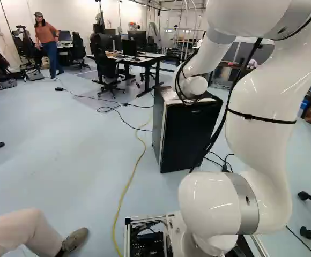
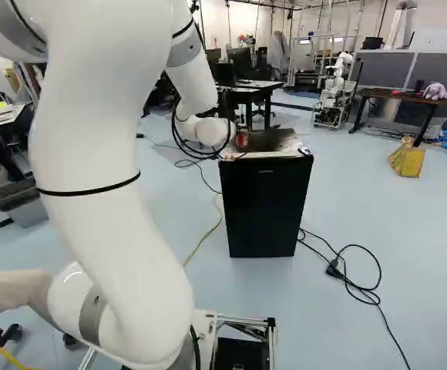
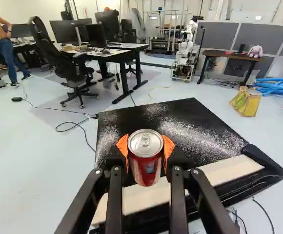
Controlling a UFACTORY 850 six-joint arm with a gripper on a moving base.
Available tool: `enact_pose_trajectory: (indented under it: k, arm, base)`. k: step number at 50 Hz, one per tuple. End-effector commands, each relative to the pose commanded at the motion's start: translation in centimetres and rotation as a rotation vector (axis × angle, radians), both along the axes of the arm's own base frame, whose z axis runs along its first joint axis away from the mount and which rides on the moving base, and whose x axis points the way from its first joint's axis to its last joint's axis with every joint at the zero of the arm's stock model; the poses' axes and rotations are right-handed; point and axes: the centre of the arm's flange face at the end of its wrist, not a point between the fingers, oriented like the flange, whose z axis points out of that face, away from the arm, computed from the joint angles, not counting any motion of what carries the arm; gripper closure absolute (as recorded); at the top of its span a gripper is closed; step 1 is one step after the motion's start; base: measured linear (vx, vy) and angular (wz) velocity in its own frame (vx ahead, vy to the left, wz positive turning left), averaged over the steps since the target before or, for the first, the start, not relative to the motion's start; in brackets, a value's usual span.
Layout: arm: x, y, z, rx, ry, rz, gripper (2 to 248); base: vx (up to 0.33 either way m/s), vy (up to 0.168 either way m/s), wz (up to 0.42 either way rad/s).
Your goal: Grab a drink from the fridge
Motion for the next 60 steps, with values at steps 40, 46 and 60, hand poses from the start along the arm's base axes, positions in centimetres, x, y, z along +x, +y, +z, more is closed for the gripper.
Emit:
enact_pose_trajectory:
  k: [40,46,60]
  arm:
    - [-13.0,5.4,-3.4,-0.004,0.018,0.089,159]
    - [-14.9,6.0,-4.0,-0.004,0.020,0.101,159]
    - [-18.7,7.1,-5.4,-0.005,0.025,0.125,159]
  base:
    - [0.000,0.000,0.000]
    - [0.000,0.000,0.000]
    - [0.000,0.000,0.000]
